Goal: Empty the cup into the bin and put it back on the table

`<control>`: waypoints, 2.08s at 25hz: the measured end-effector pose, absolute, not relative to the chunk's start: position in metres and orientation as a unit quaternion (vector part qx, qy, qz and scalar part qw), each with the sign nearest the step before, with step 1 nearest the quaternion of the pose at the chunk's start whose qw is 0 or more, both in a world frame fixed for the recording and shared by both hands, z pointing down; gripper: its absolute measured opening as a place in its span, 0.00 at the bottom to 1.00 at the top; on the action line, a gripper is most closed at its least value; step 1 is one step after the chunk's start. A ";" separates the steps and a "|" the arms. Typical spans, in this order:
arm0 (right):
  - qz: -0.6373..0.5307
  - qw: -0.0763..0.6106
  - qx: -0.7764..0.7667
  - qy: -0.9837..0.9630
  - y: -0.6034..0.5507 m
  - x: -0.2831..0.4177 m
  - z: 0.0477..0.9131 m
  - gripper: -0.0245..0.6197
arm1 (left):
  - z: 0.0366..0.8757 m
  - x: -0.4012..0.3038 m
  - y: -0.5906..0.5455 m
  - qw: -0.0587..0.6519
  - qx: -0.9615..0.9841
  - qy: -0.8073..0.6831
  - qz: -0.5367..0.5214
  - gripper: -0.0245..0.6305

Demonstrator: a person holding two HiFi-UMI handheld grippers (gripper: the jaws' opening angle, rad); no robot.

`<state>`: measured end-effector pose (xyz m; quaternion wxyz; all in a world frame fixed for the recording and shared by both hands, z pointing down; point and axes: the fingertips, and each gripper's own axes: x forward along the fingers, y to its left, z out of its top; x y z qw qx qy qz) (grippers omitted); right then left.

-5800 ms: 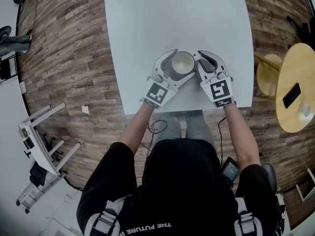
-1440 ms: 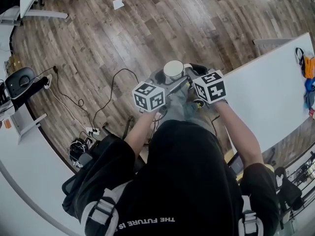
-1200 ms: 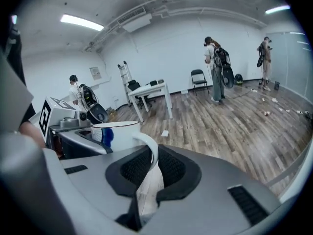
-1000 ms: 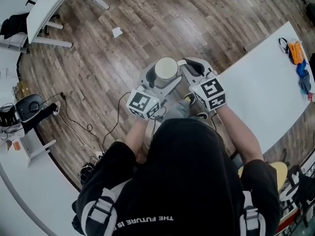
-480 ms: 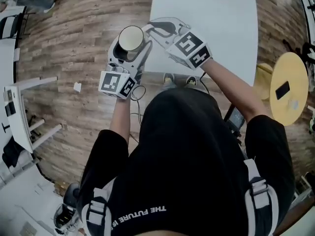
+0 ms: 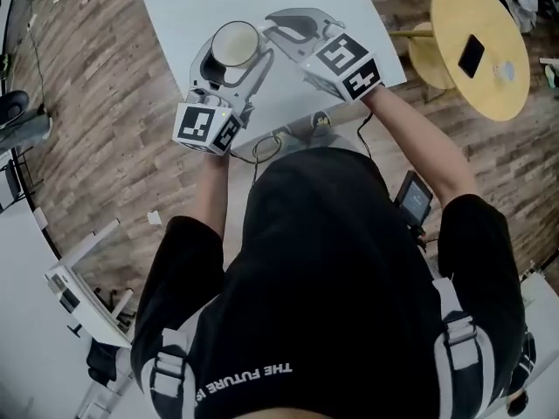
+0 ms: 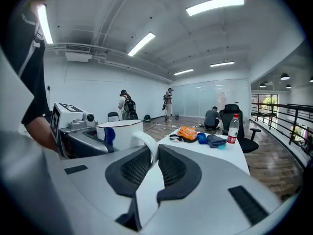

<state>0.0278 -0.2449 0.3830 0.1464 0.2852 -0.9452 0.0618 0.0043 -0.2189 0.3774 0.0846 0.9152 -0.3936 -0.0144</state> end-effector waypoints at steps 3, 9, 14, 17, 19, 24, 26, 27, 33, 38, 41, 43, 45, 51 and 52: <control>0.074 0.147 0.300 -0.940 -0.248 0.056 0.399 0.12 | 0.393 0.032 -0.224 0.083 0.923 -0.377 0.001 0.62; 0.109 0.174 0.316 -0.926 -0.262 0.083 0.461 0.12 | 0.447 0.061 -0.239 0.081 0.933 -0.348 0.048 0.62; 0.144 0.191 0.324 -0.915 -0.276 0.099 0.534 0.12 | 0.513 0.077 -0.256 0.084 0.937 -0.329 0.084 0.62; 0.141 0.207 0.327 -0.911 -0.285 0.100 0.567 0.12 | 0.550 0.077 -0.264 0.084 0.935 -0.329 0.100 0.62; 0.131 0.216 0.325 -0.911 -0.285 0.099 0.577 0.12 | 0.561 0.076 -0.264 0.088 0.934 -0.331 0.100 0.62; 0.118 0.221 0.322 -0.913 -0.286 0.095 0.585 0.12 | 0.573 0.072 -0.263 0.096 0.932 -0.331 0.116 0.62; 0.124 0.219 0.325 -0.911 -0.285 0.098 0.588 0.12 | 0.575 0.075 -0.263 0.091 0.932 -0.327 0.130 0.62; 0.126 0.218 0.327 -0.911 -0.284 0.099 0.589 0.12 | 0.577 0.076 -0.262 0.086 0.933 -0.324 0.135 0.62; 0.114 0.220 0.330 -0.911 -0.284 0.100 0.590 0.12 | 0.580 0.077 -0.261 0.082 0.934 -0.318 0.141 0.62; 0.111 0.222 0.329 -0.911 -0.283 0.102 0.591 0.12 | 0.581 0.079 -0.261 0.081 0.936 -0.311 0.141 0.62; 0.113 0.227 0.331 -0.909 -0.284 0.102 0.592 0.12 | 0.582 0.080 -0.262 0.082 0.935 -0.314 0.142 0.62; 0.116 0.232 0.333 -0.907 -0.283 0.103 0.594 0.14 | 0.584 0.079 -0.261 0.087 0.932 -0.319 0.147 0.62; 0.122 0.238 0.329 -0.906 -0.280 0.103 0.595 0.16 | 0.584 0.078 -0.259 0.090 0.929 -0.322 0.156 0.62; 0.135 0.259 0.330 -0.897 -0.273 0.112 0.597 0.21 | 0.580 0.068 -0.253 0.086 0.926 -0.324 0.173 0.62; 0.134 0.264 0.333 -0.895 -0.271 0.115 0.595 0.21 | 0.578 0.064 -0.250 0.088 0.925 -0.326 0.177 0.62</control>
